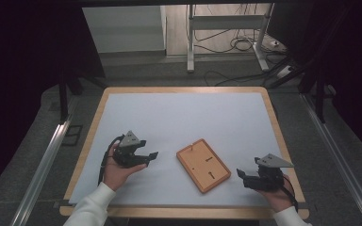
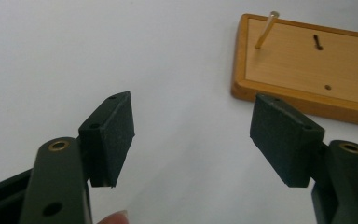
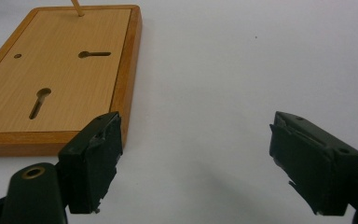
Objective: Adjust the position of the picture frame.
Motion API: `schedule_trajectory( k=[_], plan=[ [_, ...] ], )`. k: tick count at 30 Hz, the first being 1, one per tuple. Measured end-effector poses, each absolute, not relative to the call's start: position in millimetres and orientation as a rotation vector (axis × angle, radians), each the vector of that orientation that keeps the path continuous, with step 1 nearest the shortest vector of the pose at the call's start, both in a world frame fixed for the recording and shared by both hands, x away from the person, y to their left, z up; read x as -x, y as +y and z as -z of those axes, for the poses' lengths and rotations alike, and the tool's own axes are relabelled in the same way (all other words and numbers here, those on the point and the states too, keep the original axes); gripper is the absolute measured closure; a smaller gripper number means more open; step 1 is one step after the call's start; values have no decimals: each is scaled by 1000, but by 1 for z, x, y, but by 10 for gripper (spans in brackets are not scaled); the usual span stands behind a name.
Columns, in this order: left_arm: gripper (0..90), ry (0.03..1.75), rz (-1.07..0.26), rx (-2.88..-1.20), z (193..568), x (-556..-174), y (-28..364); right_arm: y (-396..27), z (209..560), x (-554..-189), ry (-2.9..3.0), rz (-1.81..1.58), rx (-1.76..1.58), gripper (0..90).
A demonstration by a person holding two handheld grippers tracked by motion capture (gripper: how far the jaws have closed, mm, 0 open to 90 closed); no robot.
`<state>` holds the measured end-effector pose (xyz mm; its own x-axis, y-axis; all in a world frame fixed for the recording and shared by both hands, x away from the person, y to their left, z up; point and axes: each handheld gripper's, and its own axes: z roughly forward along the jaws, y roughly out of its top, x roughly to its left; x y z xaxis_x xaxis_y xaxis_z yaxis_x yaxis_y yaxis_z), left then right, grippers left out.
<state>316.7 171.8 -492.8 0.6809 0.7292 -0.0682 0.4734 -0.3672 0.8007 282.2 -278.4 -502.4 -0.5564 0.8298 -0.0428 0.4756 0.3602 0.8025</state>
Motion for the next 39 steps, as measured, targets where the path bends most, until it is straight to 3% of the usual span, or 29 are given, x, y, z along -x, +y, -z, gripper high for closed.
schedule_trajectory(
  k=[39],
  plan=[
    [272, 848, -315, -2076, 492, -339, 109, -279, 505, -282, 2181, -1031, -1139, 168]
  ],
)
